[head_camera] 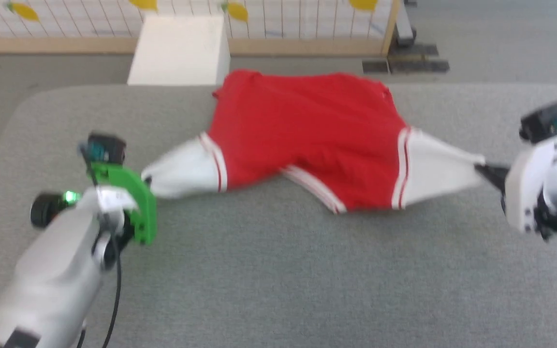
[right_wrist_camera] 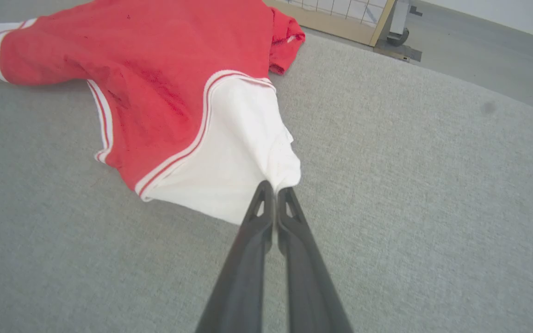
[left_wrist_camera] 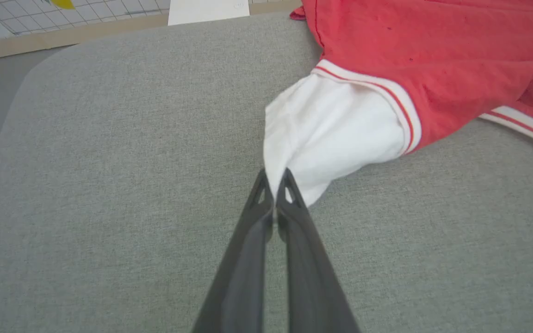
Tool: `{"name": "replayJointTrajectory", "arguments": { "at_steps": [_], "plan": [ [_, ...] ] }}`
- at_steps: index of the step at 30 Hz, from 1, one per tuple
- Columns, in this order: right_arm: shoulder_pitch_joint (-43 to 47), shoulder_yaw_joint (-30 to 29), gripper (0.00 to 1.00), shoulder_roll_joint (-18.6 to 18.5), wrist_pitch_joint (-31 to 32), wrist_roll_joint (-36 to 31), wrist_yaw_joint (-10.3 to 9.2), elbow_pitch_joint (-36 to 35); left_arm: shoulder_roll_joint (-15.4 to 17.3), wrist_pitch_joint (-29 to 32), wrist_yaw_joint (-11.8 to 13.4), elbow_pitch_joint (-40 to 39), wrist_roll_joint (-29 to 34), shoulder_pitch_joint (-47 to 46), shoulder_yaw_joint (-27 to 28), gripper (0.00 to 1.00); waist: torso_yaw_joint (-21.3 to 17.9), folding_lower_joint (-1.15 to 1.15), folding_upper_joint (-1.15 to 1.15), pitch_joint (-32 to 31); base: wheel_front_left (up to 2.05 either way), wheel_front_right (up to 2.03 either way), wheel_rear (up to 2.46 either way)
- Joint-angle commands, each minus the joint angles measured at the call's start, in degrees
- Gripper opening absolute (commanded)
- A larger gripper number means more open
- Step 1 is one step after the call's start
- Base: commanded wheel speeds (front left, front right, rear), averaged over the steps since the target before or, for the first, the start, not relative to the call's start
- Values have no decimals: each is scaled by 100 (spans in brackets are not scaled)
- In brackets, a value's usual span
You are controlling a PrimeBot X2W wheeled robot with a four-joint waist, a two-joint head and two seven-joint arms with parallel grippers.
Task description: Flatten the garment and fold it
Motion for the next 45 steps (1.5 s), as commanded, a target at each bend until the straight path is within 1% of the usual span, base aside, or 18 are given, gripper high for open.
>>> {"name": "replayJointTrajectory", "arguments": {
  "at_steps": [1, 5, 11, 13, 17, 20, 23, 27, 33, 34, 36, 37, 38, 45],
  "plan": [
    [202, 30, 0, -121, 86, 54, -8, -151, 176, 111, 93, -276, -101, 299, -13, 0, 212, 1, 0, -477, 0, 0, 0],
    [753, -17, 0, -473, 410, 260, -8, -587, 712, 588, 439, -1422, -305, 1144, -14, 0, 244, 1, 0, -634, 0, 0, 0],
    [1483, -272, 0, -894, 959, 526, -8, -1236, 1796, 1287, 1115, -3415, -647, 2405, 68, 0, 235, 1, 0, -740, 0, 0, 0],
    [1684, -388, 0, -1037, 1135, 574, -8, -1446, 2107, 1459, 1318, -4011, -766, 2763, 97, 0, 235, 1, 0, -736, 0, 0, 0],
    [2105, -626, 0, -1275, 1607, 753, -8, -1828, 2559, 1692, 1651, -4902, -994, 3302, 163, 0, 223, 1, 0, -707, 0, 0, 0],
    [2400, -807, 0, -1440, 2023, 907, -8, -2053, 2779, 1828, 1793, -5290, -1136, 3560, 182, 0, 217, 1, 0, -689, 0, 0, 0],
    [2690, -1002, 0, -1599, 2478, 1060, -8, -2284, 2985, 2011, 1868, -5559, -1283, 3740, 182, 0, 212, 1, 0, -678, 0, 0, 0],
    [3083, -1265, 0, -1776, 3113, 1350, -8, -2503, 3167, 2175, 1888, -5747, -1399, 3844, 183, 0, 213, 1, 0, -655, 0, 0, 0],
    [3618, -1667, 0, -1958, 3867, 1533, -8, -2713, 3264, 2410, 1839, -5869, -1517, 3909, 103, 0, 234, 1, 0, -615, 0, 0, 0],
    [3674, -1739, 0, -1960, 3921, 1517, -8, -2752, 3256, 2405, 1837, -5871, -1506, 3899, 100, 0, 238, 1, 0, -602, 0, 0, 0],
    [3727, -1991, 0, -1877, 3810, 1370, -8, -2770, 3184, 2323, 1845, -5869, -1456, 3833, 128, 0, 250, 1, 0, -565, 0, 0, 0],
    [3753, -2108, 71, -1804, 3761, 1272, -8, -2798, 3120, 2274, 1857, -5868, -1441, 3787, 151, 0, 258, 1, 0, -548, 0, 0, 0],
    [3777, -2199, 100, -1745, 3745, 1208, -8, -2821, 3062, 2225, 1866, -5872, -1423, 3739, 174, 0, 265, 1, 0, -532, 0, 0, 0],
    [3643, -3088, 100, -1172, 3480, 618, -8, -3131, 2603, 1967, 1985, -5987, -1189, 3266, 281, 0, 370, 1, 0, -307, 0, 0, 0]
  ]
}}
